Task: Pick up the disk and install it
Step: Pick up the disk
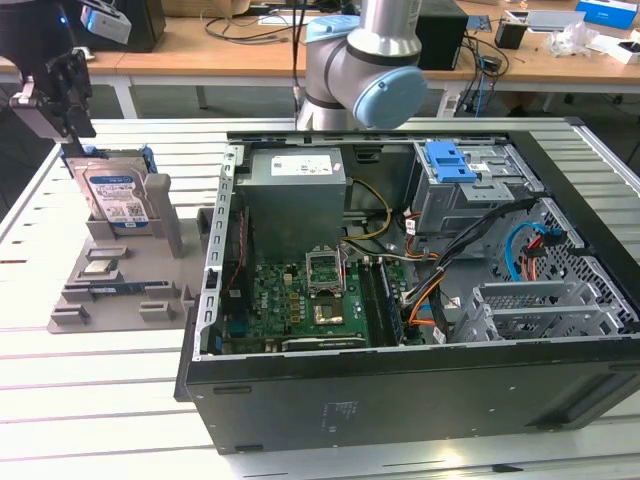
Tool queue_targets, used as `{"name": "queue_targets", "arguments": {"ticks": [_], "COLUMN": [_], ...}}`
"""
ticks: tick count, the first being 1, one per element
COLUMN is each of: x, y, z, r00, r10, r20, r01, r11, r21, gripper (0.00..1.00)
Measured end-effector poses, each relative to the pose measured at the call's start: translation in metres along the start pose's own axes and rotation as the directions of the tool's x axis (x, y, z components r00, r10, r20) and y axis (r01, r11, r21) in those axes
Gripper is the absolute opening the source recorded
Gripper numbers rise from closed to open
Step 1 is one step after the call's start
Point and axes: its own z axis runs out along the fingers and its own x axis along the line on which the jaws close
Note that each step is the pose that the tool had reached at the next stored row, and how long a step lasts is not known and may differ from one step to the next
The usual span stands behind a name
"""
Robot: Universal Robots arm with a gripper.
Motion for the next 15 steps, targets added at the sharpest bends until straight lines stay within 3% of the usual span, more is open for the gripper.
{"name": "queue_targets", "arguments": {"ticks": [6,15], "x": [-0.0005,-0.0009], "y": [-0.0006,-0.0034], "z": [0.0154,0.0364], "r00": [0.9999,0.9995], "r10": [-0.005,-0.028], "r20": [-0.013,-0.0144], "r01": [0.005,0.028], "r11": [1.0,0.9996], "r21": [-0.0001,-0.0009], "gripper": [0.48,0.48]}}
